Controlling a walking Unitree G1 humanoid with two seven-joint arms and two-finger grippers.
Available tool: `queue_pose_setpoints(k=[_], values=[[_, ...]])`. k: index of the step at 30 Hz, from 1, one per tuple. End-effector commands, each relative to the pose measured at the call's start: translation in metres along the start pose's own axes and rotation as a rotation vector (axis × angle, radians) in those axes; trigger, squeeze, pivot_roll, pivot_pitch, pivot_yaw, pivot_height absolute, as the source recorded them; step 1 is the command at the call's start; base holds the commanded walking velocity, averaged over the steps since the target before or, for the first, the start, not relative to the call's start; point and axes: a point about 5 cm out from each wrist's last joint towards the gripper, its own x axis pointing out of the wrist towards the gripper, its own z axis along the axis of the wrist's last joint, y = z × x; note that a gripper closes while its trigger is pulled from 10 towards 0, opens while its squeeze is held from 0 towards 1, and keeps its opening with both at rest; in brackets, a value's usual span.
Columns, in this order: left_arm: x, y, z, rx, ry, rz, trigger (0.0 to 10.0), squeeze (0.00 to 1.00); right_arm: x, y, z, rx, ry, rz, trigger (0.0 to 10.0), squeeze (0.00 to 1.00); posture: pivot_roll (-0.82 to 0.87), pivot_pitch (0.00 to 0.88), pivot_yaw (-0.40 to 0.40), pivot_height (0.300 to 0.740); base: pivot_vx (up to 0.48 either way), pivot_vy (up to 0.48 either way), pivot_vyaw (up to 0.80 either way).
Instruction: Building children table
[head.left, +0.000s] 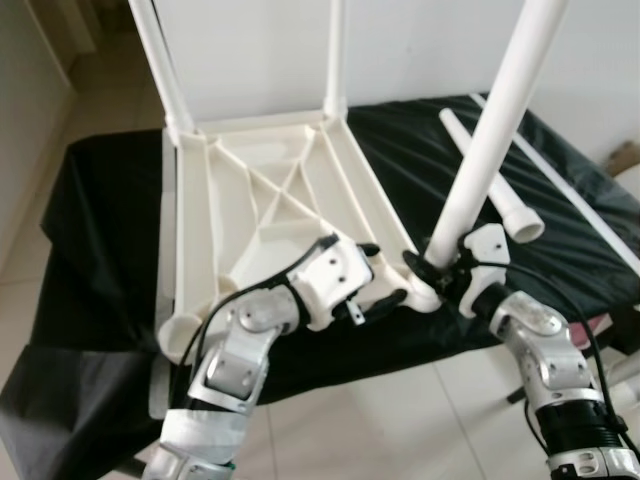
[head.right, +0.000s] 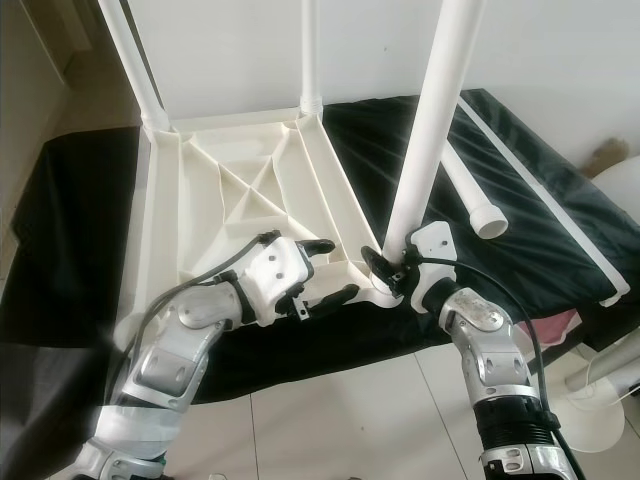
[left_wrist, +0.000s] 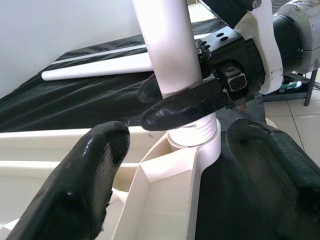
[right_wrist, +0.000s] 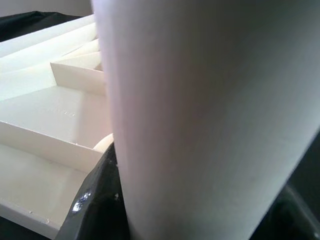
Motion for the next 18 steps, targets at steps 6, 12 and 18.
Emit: queue_pose_setpoints(k=[6,12,18], values=[[0.0003,0.0036,-0.002,-0.007,-0.001,0.092,10.0,0.0,-0.0051,0.0012,-0.0091,0.029,0.021,-0.054,10.0,0.0,-0.04,0.061,-0.01,0.74,0.0,0.0,0.0],[0.0005,0.003,-0.0033,-0.005,0.008,0.093,10.0,0.0,-0.0087,0.0012,-0.0123,0.015,0.041,-0.164,10.0,0.0,-0.04,0.058,-0.01,0.74,0.0,0.0,0.0],[0.0,0.0021,-0.0048,-0.004,0.015,0.085,10.0,0.0,-0.0119,-0.0005,-0.0156,0.051,0.065,-0.335,10.0,0.0,-0.04,0.051,-0.015,0.74,0.0,0.0,0.0]])
